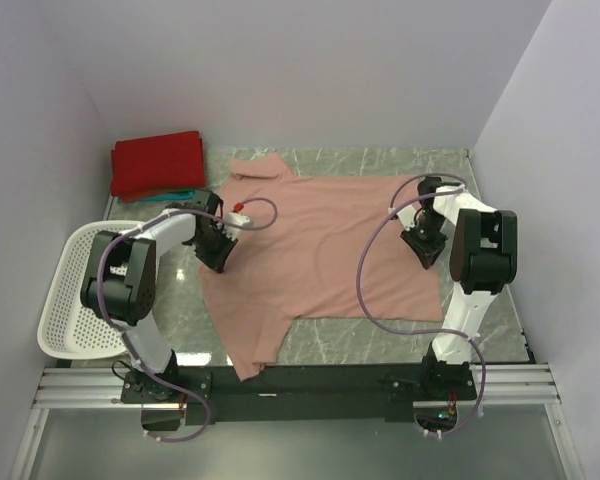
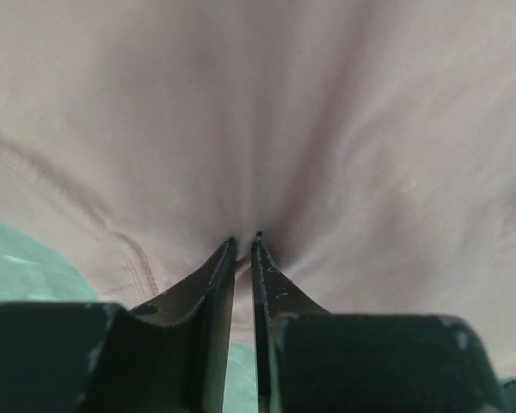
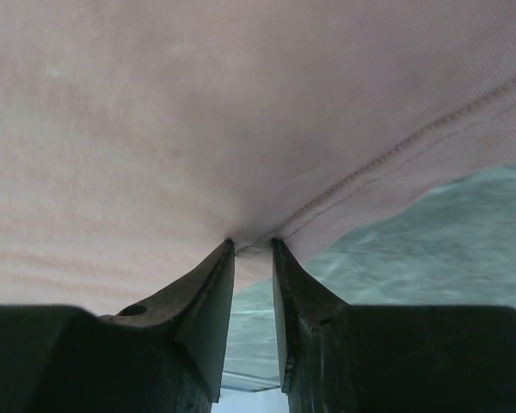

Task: Fold and stack the t-shirts
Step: Flatten the tshirt out

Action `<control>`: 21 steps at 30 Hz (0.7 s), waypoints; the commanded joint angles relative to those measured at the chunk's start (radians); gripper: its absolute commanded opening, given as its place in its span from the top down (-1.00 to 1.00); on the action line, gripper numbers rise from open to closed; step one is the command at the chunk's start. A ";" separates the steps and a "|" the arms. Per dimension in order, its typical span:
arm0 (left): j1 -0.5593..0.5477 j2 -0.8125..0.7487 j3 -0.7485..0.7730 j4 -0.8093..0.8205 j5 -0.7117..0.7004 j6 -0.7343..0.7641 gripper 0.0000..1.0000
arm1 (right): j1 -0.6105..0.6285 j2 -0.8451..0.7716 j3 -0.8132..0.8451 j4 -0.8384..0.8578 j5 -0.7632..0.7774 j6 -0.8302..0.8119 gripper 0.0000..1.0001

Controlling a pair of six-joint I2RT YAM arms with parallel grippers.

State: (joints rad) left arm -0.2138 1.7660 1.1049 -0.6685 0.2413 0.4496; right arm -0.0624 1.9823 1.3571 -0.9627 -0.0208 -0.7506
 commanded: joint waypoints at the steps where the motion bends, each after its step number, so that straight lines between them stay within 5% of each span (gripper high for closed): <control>1: -0.094 -0.059 -0.082 -0.163 -0.039 0.040 0.63 | -0.004 0.021 0.010 0.087 0.087 -0.048 0.36; 6: -0.199 -0.137 -0.134 -0.305 -0.041 0.119 0.63 | -0.002 -0.094 -0.045 0.042 0.082 -0.102 0.35; 11: -0.107 -0.111 0.043 -0.385 0.123 0.169 0.50 | -0.002 -0.157 0.025 -0.031 -0.030 -0.069 0.33; 15: 0.045 0.071 0.500 -0.343 0.266 0.017 0.25 | 0.006 -0.120 0.151 -0.096 -0.126 0.014 0.33; 21: 0.071 0.364 1.011 -0.227 0.193 -0.207 0.03 | 0.018 -0.102 0.197 -0.159 -0.209 0.099 0.36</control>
State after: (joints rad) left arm -0.1261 2.0232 1.9831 -0.9150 0.4114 0.3714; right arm -0.0563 1.8900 1.5341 -1.0424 -0.1600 -0.7120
